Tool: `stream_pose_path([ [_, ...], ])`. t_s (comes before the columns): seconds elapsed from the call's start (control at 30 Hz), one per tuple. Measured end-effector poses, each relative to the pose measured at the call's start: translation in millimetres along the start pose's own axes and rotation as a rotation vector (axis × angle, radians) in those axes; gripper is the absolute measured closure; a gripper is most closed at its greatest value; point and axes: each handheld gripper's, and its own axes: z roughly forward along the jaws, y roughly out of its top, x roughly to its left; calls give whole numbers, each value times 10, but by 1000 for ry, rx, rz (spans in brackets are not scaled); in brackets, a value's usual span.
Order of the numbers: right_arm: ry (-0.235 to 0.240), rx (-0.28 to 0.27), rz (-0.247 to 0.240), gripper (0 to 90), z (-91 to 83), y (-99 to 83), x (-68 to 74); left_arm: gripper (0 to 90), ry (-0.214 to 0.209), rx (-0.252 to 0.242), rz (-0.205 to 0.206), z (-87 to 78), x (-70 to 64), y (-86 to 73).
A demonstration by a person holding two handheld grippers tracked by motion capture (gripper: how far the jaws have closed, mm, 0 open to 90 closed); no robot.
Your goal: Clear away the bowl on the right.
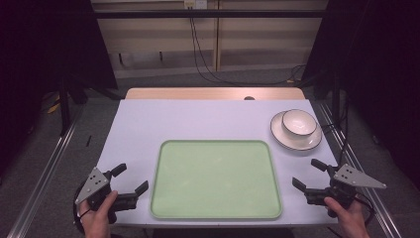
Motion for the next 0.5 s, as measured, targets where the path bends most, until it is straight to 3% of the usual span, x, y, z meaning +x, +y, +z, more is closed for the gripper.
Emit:
stream_pose_path([
  [0.37,22,36,18,81,15,-10,-10,13,-4,0,5,-2,2,3],
  [0.4,53,62,15,148,18,-7,-22,13,0,-1,4,0,3,3],
  [0.5,54,82,16,115,32,-9,-24,13,-1,0,4,-3,2,3],
])
